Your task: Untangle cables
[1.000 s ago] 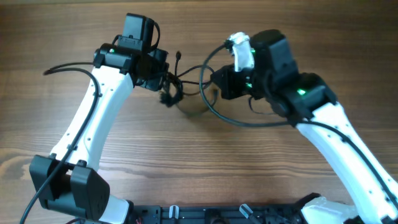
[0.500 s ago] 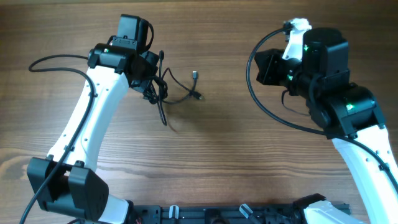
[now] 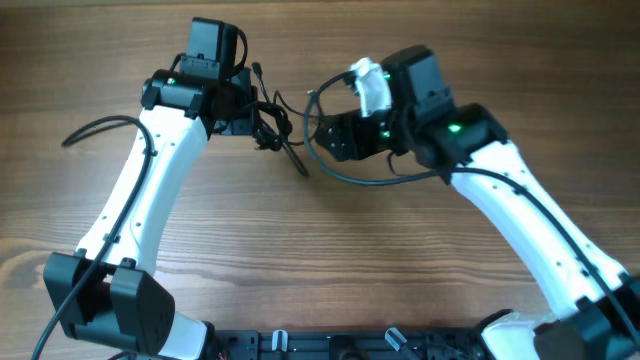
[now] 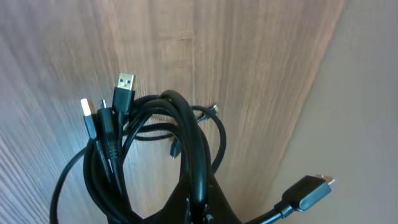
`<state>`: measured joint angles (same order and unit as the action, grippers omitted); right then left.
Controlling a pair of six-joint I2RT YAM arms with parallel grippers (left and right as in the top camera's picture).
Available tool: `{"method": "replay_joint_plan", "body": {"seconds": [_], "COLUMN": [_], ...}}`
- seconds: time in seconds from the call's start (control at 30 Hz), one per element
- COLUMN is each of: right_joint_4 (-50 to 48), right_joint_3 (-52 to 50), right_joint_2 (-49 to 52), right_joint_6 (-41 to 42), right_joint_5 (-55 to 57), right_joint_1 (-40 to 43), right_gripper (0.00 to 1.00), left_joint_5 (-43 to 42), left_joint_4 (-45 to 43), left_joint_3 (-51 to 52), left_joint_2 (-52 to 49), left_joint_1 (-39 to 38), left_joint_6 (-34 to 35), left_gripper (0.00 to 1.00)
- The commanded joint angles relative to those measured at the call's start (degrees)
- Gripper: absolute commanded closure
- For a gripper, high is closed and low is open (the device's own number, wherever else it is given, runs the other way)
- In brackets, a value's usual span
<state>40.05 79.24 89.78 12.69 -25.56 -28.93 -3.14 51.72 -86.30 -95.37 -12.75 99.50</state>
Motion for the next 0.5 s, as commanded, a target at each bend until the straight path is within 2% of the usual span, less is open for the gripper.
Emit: {"method": "replay_joint_plan", "body": {"seconds": [0.0, 0.17, 0.27, 0.37, 0.43, 0.47], "right_joint_4": [-1.5, -4.9, -6.6, -6.7, -6.4, -6.4], "right_joint_3": [1.0, 1.0, 1.0, 1.0, 1.0, 1.0], "right_joint_2": [4.8, 9.4, 11.9, 12.5, 12.1, 11.7], "right_joint_6": [-8.7, -15.6, -15.6, -15.5, -12.0, -10.6], "right_joint_5": [-1.7, -1.9, 0.3, 0.7, 0.7, 0.5], "right_joint_1": [-1.7, -3.3, -3.3, -3.3, -3.4, -3.3], "right_gripper": [0.28, 0.29, 0.38, 0.62, 0.83, 0.91], "left_joint_5": [-7.3, -16.1, -16.6, -16.5, -15.1, -13.9], "left_joint_4": [0.8, -0.2, 0.0, 0.2, 0.2, 0.2], "left_joint_3": [0.2, 0.2, 0.2, 0.2, 0.2, 0.2], "left_joint_2": [-0.1, -0.1, -0.1, -0.1, -0.1, -0.1], "left_joint_1": [0.3, 0.7, 0.7, 0.7, 0.7, 0.7], "left_joint_6": [13.9, 16.5, 16.5, 16.5, 16.5, 16.5], "left_gripper": [0.96, 0.96, 0.96, 0.96, 0.96, 0.96]}}
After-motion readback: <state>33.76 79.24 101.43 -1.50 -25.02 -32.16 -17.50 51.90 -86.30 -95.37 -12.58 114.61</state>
